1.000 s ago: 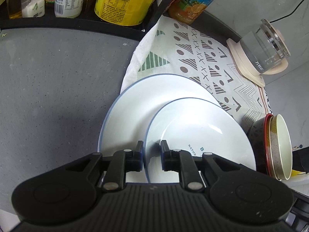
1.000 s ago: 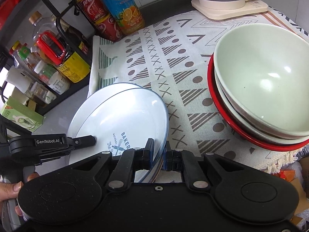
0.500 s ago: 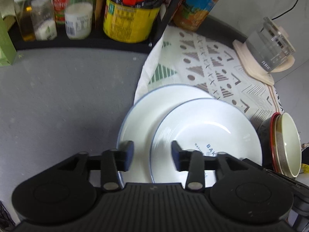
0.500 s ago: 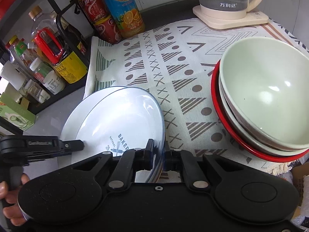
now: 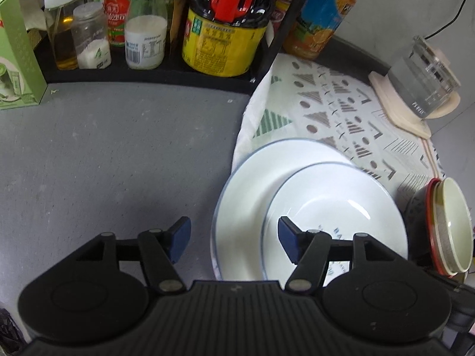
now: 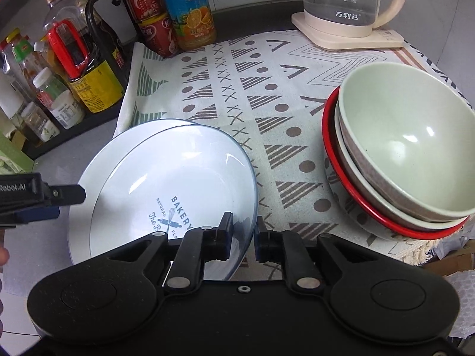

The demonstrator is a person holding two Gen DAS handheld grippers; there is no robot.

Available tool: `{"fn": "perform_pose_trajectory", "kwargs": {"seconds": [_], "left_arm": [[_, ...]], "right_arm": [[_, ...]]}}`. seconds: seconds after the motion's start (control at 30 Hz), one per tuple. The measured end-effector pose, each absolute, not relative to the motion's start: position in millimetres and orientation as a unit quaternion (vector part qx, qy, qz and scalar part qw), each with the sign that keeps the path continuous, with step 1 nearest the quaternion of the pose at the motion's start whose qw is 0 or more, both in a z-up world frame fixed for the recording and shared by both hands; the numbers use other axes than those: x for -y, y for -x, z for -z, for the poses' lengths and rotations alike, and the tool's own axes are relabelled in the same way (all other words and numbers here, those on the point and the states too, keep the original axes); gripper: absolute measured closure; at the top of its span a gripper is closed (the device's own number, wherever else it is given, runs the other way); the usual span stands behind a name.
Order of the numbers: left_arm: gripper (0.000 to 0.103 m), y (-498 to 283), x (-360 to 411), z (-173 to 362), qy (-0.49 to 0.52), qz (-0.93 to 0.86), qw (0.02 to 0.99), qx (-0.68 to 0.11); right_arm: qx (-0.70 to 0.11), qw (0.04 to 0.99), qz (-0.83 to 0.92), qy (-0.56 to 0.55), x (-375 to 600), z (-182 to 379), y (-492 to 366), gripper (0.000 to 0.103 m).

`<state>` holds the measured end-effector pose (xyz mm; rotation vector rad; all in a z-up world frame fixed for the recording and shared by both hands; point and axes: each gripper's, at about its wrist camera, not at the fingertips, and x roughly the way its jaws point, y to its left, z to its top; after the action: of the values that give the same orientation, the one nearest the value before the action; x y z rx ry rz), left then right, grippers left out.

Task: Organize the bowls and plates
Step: 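Lower the 'Bakery' plate onto the plate stack and open both grippers, then move both grippers to the rim of the red bowl holding green bowls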

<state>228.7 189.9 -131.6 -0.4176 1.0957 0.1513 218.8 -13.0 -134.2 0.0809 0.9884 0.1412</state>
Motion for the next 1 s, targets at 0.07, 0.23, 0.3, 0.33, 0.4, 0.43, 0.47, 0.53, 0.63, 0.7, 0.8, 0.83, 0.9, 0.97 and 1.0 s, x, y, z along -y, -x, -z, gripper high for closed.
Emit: {"fn": "perform_pose_trajectory", "kwargs": {"seconds": [0.07, 0.23, 0.3, 0.33, 0.4, 0.43, 0.47, 0.53, 0.63, 0.7, 0.8, 0.83, 0.9, 0.97, 1.0], "left_arm": [[0.04, -227, -191, 137, 0.2, -0.075, 0.826, -0.521], [0.04, -222, -192, 146, 0.195, -0.086, 0.825, -0.524], [0.041, -220, -194, 148, 0.195, -0.093, 0.824, -0.524], [0.042, -219, -196, 149, 0.198, -0.093, 0.823, -0.525], [0.048, -215, -199, 148, 0.211, -0.084, 0.825, -0.518], [0.05, -214, -199, 147, 0.212, -0.081, 0.827, -0.514], [0.055, -213, -199, 147, 0.215, -0.077, 0.828, -0.512], [0.065, -212, -198, 146, 0.223, -0.071, 0.828, -0.509], [0.07, -212, -195, 144, 0.219, -0.07, 0.83, -0.508], [0.069, -212, -195, 143, 0.217, -0.072, 0.828, -0.512], [0.066, -212, -194, 139, 0.207, -0.079, 0.828, -0.515], [0.065, -212, -193, 136, 0.198, -0.082, 0.831, -0.514], [0.061, -211, -192, 131, 0.185, -0.086, 0.833, -0.515], [0.054, -211, -192, 127, 0.187, -0.079, 0.832, -0.516], [0.047, -211, -191, 124, 0.188, -0.078, 0.833, -0.515]], "right_arm": [[-0.474, 0.877, -0.067, -0.037, 12, 136, -220, 0.088], [-0.48, 0.874, -0.068, -0.036, 7, 139, -223, 0.086], [-0.484, 0.872, -0.068, -0.038, 5, 141, -224, 0.085], [-0.484, 0.872, -0.065, -0.036, 4, 142, -225, 0.085], [-0.484, 0.872, -0.066, -0.039, 3, 142, -226, 0.081], [-0.483, 0.872, -0.068, -0.04, 3, 143, -227, 0.079], [-0.483, 0.872, -0.069, -0.039, 3, 143, -227, 0.079], [-0.483, 0.872, -0.069, -0.038, 3, 142, -226, 0.079], [-0.483, 0.872, -0.071, -0.042, 4, 142, -225, 0.078], [-0.484, 0.871, -0.071, -0.044, 5, 142, -225, 0.078], [-0.485, 0.87, -0.073, -0.047, 5, 140, -225, 0.076], [-0.484, 0.871, -0.073, -0.048, 5, 139, -224, 0.076], [-0.481, 0.872, -0.077, -0.055, 7, 136, -222, 0.074], [-0.477, 0.873, -0.083, -0.061, 7, 130, -219, 0.067], [-0.473, 0.875, -0.084, -0.061, 7, 127, -218, 0.058]]}}
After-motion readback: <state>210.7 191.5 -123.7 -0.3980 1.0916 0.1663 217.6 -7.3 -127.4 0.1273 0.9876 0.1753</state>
